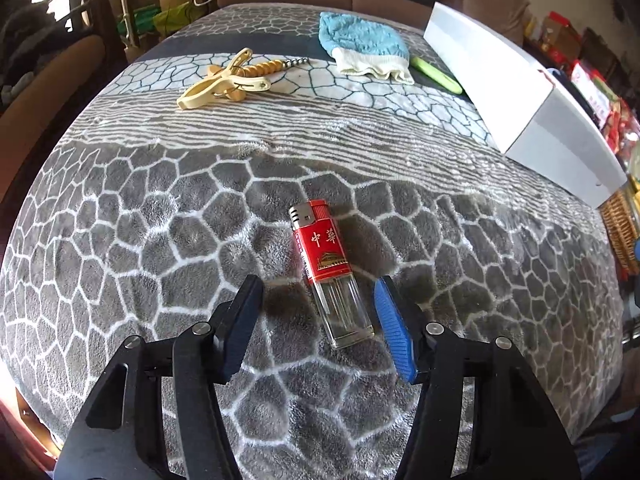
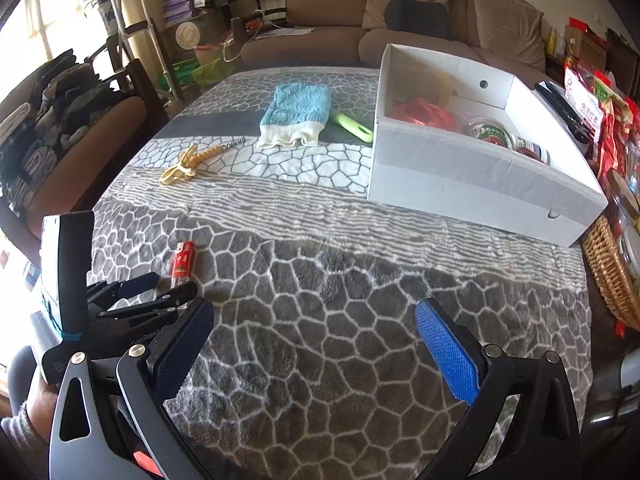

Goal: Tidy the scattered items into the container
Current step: 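Grasp the red lighter with the left tool, then grasp the yellow clothespin with the right tool while the left tool holds the lighter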

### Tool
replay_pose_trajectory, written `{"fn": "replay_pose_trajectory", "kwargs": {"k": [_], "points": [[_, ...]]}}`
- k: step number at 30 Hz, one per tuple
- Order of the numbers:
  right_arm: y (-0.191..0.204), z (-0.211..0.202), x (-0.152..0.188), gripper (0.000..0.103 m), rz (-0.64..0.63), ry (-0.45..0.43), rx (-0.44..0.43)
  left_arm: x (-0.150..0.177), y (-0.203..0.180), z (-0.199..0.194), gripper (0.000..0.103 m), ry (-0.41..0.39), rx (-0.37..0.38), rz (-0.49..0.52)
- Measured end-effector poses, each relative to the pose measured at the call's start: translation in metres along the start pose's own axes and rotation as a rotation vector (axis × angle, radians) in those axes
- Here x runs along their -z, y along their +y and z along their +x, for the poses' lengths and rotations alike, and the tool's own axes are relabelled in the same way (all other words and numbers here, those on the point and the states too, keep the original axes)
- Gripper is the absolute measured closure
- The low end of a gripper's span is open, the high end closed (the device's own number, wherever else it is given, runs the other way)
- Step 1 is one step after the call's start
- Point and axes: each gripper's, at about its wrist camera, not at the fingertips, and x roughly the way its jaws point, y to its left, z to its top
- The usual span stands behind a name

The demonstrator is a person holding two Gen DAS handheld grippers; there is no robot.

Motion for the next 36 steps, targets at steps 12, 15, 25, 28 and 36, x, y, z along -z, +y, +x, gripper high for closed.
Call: {"fn": "replay_pose_trajectory", "kwargs": {"k": [12,15,25,28,36], "points": [[0.012,0.007,-0.007,0.000,-0.015,-0.002,-0.028,-0.020,0.062,-0.027,0.084,-0.027,0.087,-0.116],[0.025,0.011,-0.014,0.000,-0.029,-0.006,-0.056,-0.030,0.080,-0.043,0.084,-0.055,0.111,-0.145],[0.085,0.046,-0.075,0.001,-0.031,0.017,-0.236,-0.045,0.126,-0.038,0.077,-0.022,0.152,-0.148],[0.098,0.059,-0.085,0.001,-0.029,0.025,-0.241,-0.032,0.107,-0.026,0.070,0.009,0.121,-0.047],[0.108,0.091,-0.108,0.013,0.027,0.048,-0.246,-0.016,0.065,-0.001,0.077,0.043,0.109,0.084]]}}
